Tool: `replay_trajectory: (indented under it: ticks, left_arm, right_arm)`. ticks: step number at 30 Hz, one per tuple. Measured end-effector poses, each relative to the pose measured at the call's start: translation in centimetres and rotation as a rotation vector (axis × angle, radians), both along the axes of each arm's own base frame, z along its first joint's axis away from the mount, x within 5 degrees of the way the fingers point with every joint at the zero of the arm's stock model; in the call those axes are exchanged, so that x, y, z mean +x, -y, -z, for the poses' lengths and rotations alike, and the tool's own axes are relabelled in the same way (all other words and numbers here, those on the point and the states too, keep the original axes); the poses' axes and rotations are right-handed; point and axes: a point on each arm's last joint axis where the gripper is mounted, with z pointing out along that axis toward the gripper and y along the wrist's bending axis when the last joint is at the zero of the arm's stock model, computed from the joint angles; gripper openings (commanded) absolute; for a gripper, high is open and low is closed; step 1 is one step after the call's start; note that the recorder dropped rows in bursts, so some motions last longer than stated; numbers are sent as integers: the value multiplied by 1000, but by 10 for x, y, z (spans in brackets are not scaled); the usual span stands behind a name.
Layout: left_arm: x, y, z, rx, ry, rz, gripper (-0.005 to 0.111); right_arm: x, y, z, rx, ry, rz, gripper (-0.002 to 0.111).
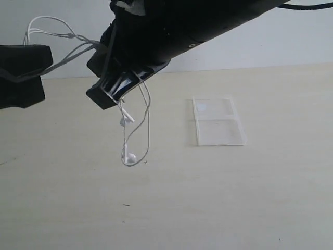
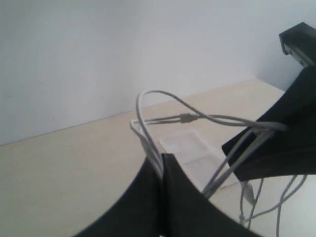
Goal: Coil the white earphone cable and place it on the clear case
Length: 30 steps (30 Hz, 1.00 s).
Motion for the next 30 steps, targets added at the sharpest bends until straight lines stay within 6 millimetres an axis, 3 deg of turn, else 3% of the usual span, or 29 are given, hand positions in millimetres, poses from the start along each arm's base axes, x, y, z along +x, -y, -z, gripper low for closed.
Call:
replay_trajectory:
  ticks: [20, 24, 30]
  left_arm:
    - [-7, 5, 22, -2, -78, 70, 1]
    - [-8, 7, 22, -4, -80, 100, 17]
    - [-7, 6, 21, -3, -78, 94, 60]
  right_arm:
    - [-3, 13, 1, -131, 0, 95, 0]
    - [-3, 15, 0, -141, 14, 98, 0]
    - [4, 22, -2, -161, 58, 123, 0]
